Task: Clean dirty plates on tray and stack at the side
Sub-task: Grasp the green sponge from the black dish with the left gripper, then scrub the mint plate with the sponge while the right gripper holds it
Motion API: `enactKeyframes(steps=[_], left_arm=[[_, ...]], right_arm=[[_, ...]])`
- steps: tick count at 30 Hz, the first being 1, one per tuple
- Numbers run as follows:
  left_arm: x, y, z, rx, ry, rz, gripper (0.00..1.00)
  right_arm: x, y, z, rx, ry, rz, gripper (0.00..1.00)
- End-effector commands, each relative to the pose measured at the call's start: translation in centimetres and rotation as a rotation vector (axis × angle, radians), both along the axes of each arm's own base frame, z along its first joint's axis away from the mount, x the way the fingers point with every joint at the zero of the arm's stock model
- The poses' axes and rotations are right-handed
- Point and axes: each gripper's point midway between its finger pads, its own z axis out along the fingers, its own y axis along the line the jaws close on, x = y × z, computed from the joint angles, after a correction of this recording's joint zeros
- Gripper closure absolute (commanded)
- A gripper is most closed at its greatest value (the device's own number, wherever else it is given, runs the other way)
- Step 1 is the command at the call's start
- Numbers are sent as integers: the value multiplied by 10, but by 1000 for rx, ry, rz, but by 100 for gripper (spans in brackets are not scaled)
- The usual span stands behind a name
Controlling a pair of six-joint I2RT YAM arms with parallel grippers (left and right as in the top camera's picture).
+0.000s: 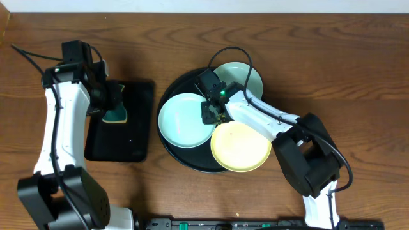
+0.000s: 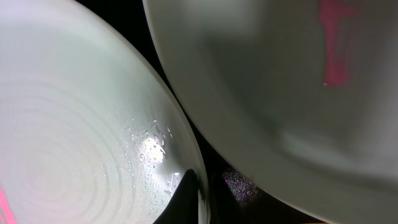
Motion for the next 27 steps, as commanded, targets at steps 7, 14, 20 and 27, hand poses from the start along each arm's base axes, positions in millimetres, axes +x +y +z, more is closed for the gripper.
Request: enactKeyframes(steps=[7, 14, 20, 27], left_arm=[[-1, -77, -16, -125, 47, 47, 93], [-4, -115, -46, -84, 36, 89, 93], [-9, -131, -68, -21, 8, 77, 93], [-13, -143, -98, 17, 65, 64, 93]], right_arm=[[-5, 1, -9, -19, 22, 17, 98], [-8, 0, -10, -10, 43, 16, 99], [-14, 2, -10, 22, 85, 19, 99], [-15, 2, -10, 18, 87, 19, 99]])
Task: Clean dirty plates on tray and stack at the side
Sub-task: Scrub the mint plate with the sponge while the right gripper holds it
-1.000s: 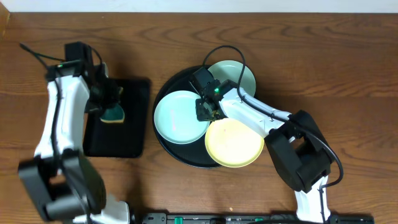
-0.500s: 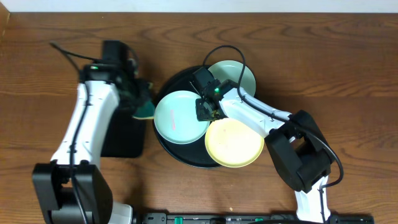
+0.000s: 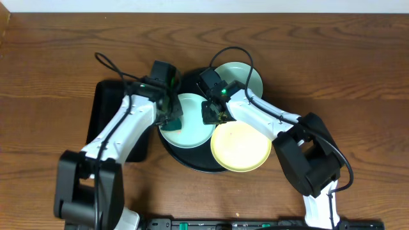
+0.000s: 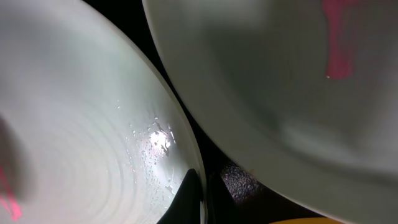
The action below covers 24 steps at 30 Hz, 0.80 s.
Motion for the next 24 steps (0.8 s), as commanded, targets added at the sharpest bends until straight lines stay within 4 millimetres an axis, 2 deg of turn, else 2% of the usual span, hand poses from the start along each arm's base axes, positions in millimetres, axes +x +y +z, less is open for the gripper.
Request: enactKeyframes(steps=[1, 4, 7, 13, 16, 19, 21, 22, 24], left_arm=[[-7, 0, -27, 49, 69, 21, 93], [-12, -4, -42, 51, 115, 7, 93], [-15, -13, -43, 9, 131, -20, 93], [-20, -69, -29, -278, 116, -324, 93], [-20, -85, -22, -358, 85, -424, 93], [-17, -85, -22, -352, 69, -436, 93], [-13, -77, -25, -302, 62, -415, 93], [-10, -69, -28, -254, 62, -381, 93], [-3, -41, -36, -104, 64, -247, 93]], right_arm=[[-11, 1, -11, -2, 53, 20, 99], [-11, 1, -11, -2, 53, 19, 99], [-11, -1, -11, -6, 58, 16, 99], [-10, -1, -11, -5, 57, 15, 99], [-10, -1, -11, -4, 56, 15, 99], [-10, -1, -11, -4, 56, 15, 99], [-10, -1, -11, -4, 56, 15, 99], [-10, -1, -11, -4, 56, 15, 99], [-10, -1, -11, -4, 56, 15, 99]])
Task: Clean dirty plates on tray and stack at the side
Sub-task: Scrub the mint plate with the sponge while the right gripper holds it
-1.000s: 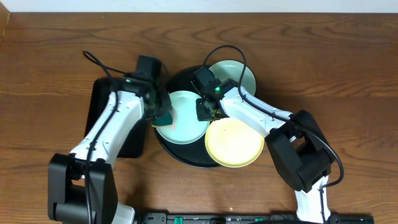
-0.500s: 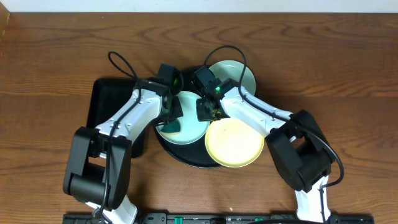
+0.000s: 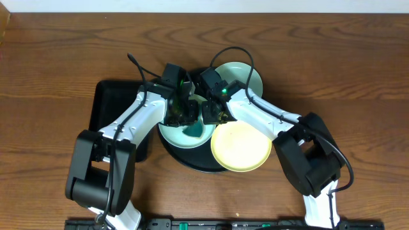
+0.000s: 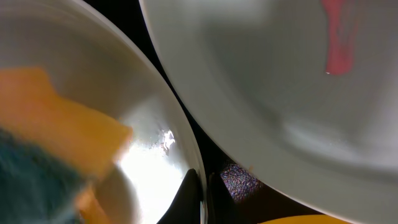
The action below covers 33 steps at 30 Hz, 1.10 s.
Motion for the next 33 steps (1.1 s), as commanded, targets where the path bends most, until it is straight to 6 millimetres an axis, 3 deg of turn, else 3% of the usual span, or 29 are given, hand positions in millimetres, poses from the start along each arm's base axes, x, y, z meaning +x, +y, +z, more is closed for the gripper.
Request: enactKeyframes(steps=[1, 4, 6, 13, 16, 21, 24, 30, 33], left_arm=[[9, 44, -12, 238, -21, 172, 92], [13, 80, -12, 415, -53, 329, 93], [14, 93, -10, 483, -72, 377, 92], [10, 97, -10, 507, -59, 378, 93], [3, 84, -13, 446, -16, 315, 93], [-16, 23, -11, 127, 51, -24, 93], [-22, 2, -5, 6, 56, -112, 92], [-3, -2, -2, -11, -20, -103, 93], [19, 17, -5, 99, -83, 20, 93]], right_arm=[[-9, 0, -11, -9, 45, 16, 99], [-9, 0, -11, -9, 45, 16, 99], [-9, 0, -11, -9, 45, 16, 99], [-9, -1, -11, -12, 42, 16, 99], [-9, -1, -11, -12, 42, 16, 99], [-9, -1, -11, -12, 42, 16, 99], [-9, -1, -11, -12, 42, 16, 99], [-9, -1, -11, -12, 43, 16, 99], [-9, -1, -11, -12, 43, 16, 99]])
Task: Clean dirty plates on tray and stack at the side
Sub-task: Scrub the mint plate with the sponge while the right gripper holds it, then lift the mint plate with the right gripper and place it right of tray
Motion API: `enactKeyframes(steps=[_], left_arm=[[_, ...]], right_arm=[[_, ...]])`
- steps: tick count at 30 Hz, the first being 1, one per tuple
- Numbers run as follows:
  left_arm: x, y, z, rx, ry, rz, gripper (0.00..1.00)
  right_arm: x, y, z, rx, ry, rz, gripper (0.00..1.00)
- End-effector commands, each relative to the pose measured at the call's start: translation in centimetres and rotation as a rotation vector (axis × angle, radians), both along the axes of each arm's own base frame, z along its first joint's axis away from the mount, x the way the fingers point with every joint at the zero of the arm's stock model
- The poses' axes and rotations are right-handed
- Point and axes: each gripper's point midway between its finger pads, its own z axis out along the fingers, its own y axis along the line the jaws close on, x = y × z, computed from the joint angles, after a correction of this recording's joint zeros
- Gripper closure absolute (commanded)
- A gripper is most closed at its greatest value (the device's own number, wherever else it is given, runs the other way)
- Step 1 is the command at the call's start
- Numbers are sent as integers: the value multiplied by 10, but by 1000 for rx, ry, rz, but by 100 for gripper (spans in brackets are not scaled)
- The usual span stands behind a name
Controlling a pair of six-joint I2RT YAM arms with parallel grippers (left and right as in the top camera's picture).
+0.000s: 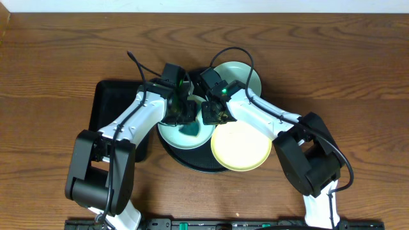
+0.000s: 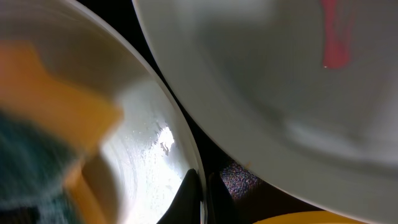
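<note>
On the round black tray (image 1: 182, 156) lie a light blue plate (image 1: 167, 133), a pale green plate (image 1: 246, 75) and a yellow plate (image 1: 241, 148). My left gripper (image 1: 183, 115) is shut on a teal and yellow sponge (image 1: 190, 128) and presses it onto the blue plate. My right gripper (image 1: 211, 115) is shut on that plate's right rim. In the right wrist view its dark fingers (image 2: 186, 199) pinch the blue plate's (image 2: 149, 162) rim, and the right gripper (image 2: 202, 183) is at the bottom. The blurred sponge (image 2: 56, 118) is on the left. The green plate (image 2: 249, 93) carries a pink streak (image 2: 336, 37).
A rectangular black tray (image 1: 105, 121) lies to the left of the round one, partly under my left arm. The yellow plate's edge (image 2: 292, 218) shows at the bottom of the right wrist view. The wooden table (image 1: 339, 64) extends to the right.
The sponge has shifted a little up and to the left on the blue plate, with my left gripper still on it. My right gripper still holds the plate's rim in the same place.
First my left gripper was at the sponge over the rectangular tray while my right gripper held the blue plate's rim. Then the left gripper was at the plate's left edge with the sponge. After that the sponge lay on the plate near my right gripper, as now.
</note>
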Motion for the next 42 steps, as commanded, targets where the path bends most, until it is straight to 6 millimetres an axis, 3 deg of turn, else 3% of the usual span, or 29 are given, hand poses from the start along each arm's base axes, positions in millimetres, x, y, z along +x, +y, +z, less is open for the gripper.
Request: enactKeyframes(steps=[1, 5, 12, 24, 31, 35, 42], left_arm=[[17, 23, -6, 120, -50, 126, 93], [35, 63, -2, 319, -139, 287, 93], [40, 70, 24, 358, -127, 298, 93], [24, 109, 100, 339, 2, 338, 92], [10, 160, 104, 350, 75, 437, 93], [10, 180, 104, 349, 85, 495, 93], [9, 192, 104, 347, 90, 531, 92]], right_arm=[[-7, -2, -12, -20, 35, 13, 99], [-7, -2, -12, -20, 35, 13, 99], [-8, -3, -12, -24, 36, 12, 99], [-7, -4, -12, -32, 29, 24, 99], [-6, -1, -12, -22, 19, 52, 99], [-3, 12, 4, 40, -11, 134, 99], [10, 11, 54, 52, -149, 184, 99]])
